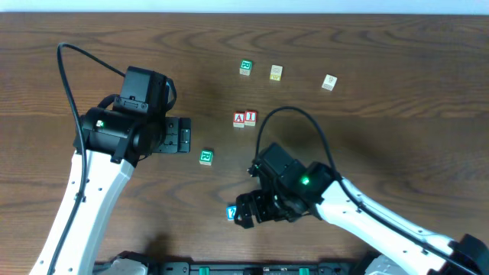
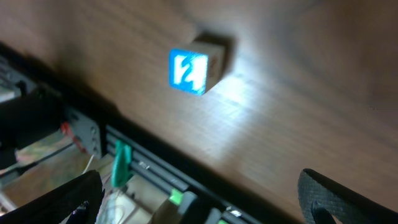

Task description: Spell out Ai2

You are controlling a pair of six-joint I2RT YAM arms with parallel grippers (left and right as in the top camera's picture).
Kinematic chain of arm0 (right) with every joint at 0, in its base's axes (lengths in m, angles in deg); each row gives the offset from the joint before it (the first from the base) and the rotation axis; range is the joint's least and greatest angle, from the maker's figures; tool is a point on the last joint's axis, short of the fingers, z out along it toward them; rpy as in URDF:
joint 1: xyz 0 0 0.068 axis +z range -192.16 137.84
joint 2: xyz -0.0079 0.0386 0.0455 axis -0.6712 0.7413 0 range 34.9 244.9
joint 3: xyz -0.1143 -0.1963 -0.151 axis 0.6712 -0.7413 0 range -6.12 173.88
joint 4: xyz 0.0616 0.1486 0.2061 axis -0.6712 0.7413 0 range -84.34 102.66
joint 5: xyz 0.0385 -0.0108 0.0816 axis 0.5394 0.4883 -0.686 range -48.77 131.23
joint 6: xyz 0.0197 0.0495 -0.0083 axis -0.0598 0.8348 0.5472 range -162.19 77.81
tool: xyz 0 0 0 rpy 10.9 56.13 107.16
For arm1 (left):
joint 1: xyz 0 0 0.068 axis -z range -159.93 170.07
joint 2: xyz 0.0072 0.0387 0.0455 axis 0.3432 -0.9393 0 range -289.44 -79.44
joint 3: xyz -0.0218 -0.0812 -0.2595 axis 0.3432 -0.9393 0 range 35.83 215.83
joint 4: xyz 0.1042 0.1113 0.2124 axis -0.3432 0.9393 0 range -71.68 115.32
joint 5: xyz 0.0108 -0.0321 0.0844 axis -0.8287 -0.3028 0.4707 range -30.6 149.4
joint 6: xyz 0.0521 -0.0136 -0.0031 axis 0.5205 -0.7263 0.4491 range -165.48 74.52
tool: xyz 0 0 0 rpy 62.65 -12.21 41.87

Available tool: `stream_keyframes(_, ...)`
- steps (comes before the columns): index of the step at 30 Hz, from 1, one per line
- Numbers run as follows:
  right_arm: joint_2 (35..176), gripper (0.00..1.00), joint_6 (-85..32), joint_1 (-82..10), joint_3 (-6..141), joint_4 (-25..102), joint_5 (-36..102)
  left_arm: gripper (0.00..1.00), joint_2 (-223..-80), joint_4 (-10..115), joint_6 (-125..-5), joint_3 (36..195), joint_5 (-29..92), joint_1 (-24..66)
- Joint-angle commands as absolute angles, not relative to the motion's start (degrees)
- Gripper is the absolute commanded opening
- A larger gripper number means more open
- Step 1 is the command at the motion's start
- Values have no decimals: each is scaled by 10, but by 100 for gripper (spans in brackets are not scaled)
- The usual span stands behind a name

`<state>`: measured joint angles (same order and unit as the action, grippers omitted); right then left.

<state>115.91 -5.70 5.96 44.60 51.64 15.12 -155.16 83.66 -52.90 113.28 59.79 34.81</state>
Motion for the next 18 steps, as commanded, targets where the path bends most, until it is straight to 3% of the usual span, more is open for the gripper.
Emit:
stream_keyframes(1, 1195, 99, -31, 77, 440, 509, 105, 95, -1545, 836, -521, 1138, 596, 348)
stream_keyframes(18, 1327, 96, -76, 127, 519, 481, 135, 95, -1545, 835, -516, 1138, 614, 348)
